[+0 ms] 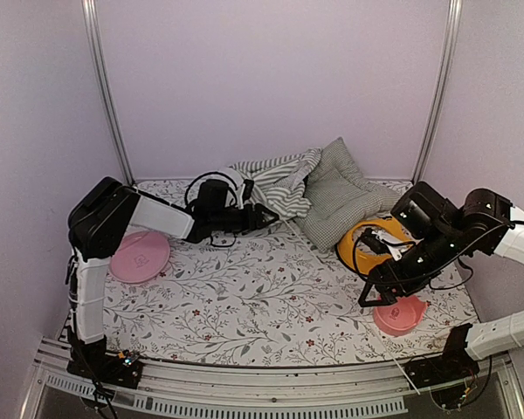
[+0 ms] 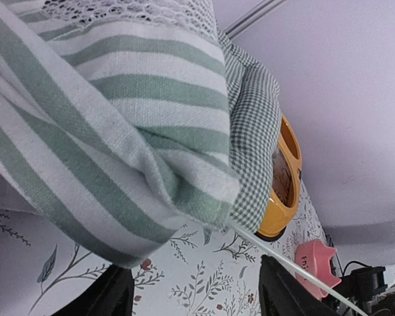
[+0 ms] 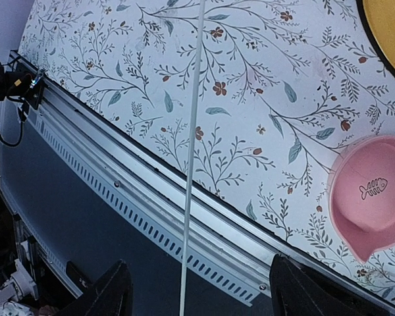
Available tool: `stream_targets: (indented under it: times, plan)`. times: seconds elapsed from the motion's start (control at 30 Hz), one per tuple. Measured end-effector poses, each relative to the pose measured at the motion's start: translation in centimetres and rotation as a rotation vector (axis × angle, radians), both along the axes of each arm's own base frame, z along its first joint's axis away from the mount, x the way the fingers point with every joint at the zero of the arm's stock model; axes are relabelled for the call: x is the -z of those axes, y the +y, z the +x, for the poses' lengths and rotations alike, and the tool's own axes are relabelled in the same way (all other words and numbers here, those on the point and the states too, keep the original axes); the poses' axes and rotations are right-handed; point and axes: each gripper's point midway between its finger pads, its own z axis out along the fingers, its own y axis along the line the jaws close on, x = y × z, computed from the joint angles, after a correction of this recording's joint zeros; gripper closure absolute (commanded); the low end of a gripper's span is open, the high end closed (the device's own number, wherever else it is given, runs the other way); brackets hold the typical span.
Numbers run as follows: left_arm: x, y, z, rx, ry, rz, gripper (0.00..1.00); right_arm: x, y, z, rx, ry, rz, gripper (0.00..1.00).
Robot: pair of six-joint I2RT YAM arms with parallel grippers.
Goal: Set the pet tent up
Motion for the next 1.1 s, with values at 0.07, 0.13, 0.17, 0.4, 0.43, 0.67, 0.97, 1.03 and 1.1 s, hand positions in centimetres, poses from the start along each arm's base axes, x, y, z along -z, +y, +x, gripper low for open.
stream_targets:
  times: [0.07, 0.13, 0.17, 0.4, 0.43, 0.67, 0.97, 1.03, 1.1]
  plan:
    - [0.1, 0.3, -0.4, 0.001, 0.001, 0.005, 0.34, 0.2, -0.2, -0.2, 0.001, 0.011, -0.015, 0.27]
    - [0.5, 0.6, -0.9, 0.002, 0.011, 0.014, 0.34, 0.3, -0.3, -0.3, 0.001, 0.017, -0.022, 0.28]
    - [0.6, 0.8, -1.1, 0.003, 0.014, 0.017, 0.34, 0.4, -0.4, -0.3, 0.002, 0.019, -0.023, 0.28]
    - [1.3, 1.4, -1.9, -0.001, 0.025, 0.027, 0.32, 0.3, 0.0, -0.8, -0.01, 0.032, -0.013, 0.28]
    - [1.3, 1.4, -2.0, -0.001, 0.026, 0.025, 0.32, 0.2, 0.1, -1.0, -0.016, 0.034, -0.01, 0.28]
    - [0.2, 1.3, -1.3, -0.022, -0.016, -0.002, 0.31, 1.0, 0.0, -3.4, -0.057, 0.061, -0.009, 0.29]
    - [-0.9, 1.0, -0.7, -0.028, -0.047, -0.019, 0.31, 1.2, -1.2, -4.4, -0.04, 0.069, 0.013, 0.31]
    - [-0.8, 1.1, -0.6, -0.031, -0.051, -0.015, 0.31, 1.2, -1.3, -4.5, -0.038, 0.069, 0.019, 0.31]
    - [-0.8, 1.1, -0.5, -0.035, -0.057, -0.007, 0.31, 1.0, -1.3, -4.7, -0.038, 0.071, 0.028, 0.31]
